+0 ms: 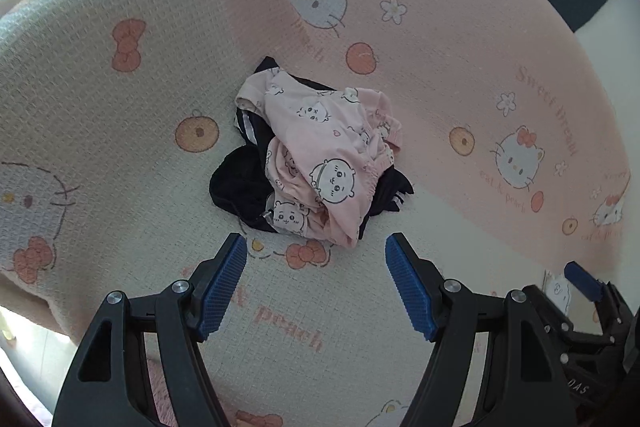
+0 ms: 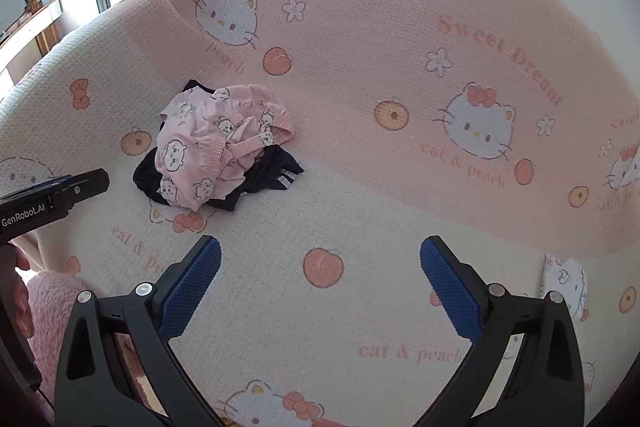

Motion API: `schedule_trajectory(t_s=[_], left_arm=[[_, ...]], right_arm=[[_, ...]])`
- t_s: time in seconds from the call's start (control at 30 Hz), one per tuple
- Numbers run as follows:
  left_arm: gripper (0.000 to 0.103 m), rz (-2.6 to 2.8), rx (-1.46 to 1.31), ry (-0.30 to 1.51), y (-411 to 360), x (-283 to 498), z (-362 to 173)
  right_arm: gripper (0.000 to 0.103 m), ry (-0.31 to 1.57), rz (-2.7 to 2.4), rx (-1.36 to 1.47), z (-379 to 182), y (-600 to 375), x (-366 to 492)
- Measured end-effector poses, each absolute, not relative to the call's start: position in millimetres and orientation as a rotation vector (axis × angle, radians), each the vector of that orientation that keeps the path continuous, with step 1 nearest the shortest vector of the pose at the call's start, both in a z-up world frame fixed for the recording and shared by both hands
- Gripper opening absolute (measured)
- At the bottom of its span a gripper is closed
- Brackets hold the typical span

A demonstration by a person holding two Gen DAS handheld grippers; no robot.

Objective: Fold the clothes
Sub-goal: 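Move both grippers toward the pile of pink pajama pants and navy garment, then grasp the pink pants waistband with both grippers and pull it off the navy garment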

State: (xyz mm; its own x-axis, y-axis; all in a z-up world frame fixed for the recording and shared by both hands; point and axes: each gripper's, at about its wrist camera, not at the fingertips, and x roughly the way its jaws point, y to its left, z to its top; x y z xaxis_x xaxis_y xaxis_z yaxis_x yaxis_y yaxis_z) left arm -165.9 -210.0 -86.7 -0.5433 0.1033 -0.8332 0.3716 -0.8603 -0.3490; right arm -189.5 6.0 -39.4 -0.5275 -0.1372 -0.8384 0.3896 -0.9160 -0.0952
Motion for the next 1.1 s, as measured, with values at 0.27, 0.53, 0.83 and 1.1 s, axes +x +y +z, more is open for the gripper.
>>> schedule_trajectory(t_s=[0.27, 0.53, 0.83, 1.1], left_arm=[[0.074, -2.526, 1.568, 0.816, -217.1, -244.4, -148.8], [0.031, -2.549, 1.584, 0.93, -221.4, -260.5, -176.6], [0.015, -2.72, 1.632, 0.715, -155.1, -233.7, -138.0], [0.014, -2.909, 1.79, 0.635, -38.1, -168.0, -83.8]], right_arm=[[0.086, 0.294, -2.218, 1.43, -128.6, -58.5, -239.0], [0.057, 0.163, -2.02, 1.47, -183.8, -99.1, -272.2], [0.008, 0.159, -2.134, 1.401, -155.6, -64.0, -247.8], [0.008, 0.239, -2.283, 1.355, -95.3, 69.1, -174.7]])
